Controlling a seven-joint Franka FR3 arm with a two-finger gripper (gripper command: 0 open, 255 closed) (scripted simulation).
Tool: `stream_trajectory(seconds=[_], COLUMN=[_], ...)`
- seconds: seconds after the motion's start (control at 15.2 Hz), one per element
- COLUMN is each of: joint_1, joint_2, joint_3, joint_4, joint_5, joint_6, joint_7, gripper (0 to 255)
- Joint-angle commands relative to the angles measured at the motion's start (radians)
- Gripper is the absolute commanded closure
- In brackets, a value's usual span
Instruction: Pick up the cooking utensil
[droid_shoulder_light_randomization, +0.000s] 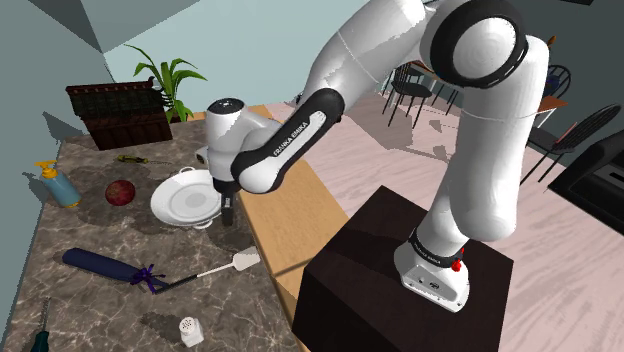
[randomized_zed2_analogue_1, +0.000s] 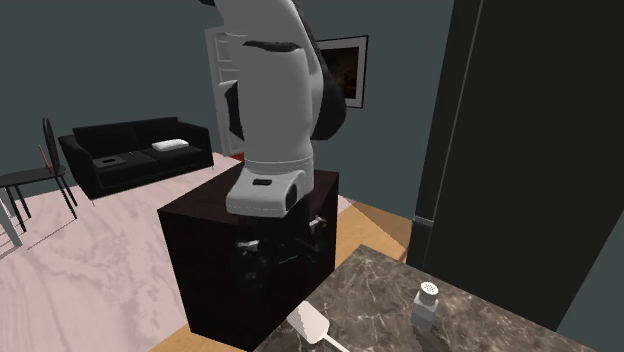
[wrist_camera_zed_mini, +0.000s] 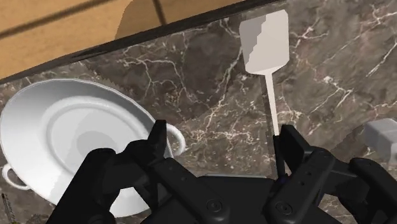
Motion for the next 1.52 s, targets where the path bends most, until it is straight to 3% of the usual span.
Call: stream_trajectory(seconds=[0.0, 0.66, 1.32, 1.39, 1.45], joint_1=[0.019, 0.137, 0.161, 0.161, 0.162], joint_2=[0.062, 0.351, 0.447, 0.448, 0.448], joint_3=[0.007, 0.026, 0.000, 0.000, 0.000], joint_4=[0.036, 0.231, 0.271, 0.273, 0.273], joint_5=[-0.020, -0.115, -0.137, -0.137, -0.136], joint_6=[0.020, 0.079, 0.136, 0.135, 0.134], joint_7=[-0.009, -0.055, -0.044, -0.044, -0.044], gripper=[0, 0, 0, 255, 255])
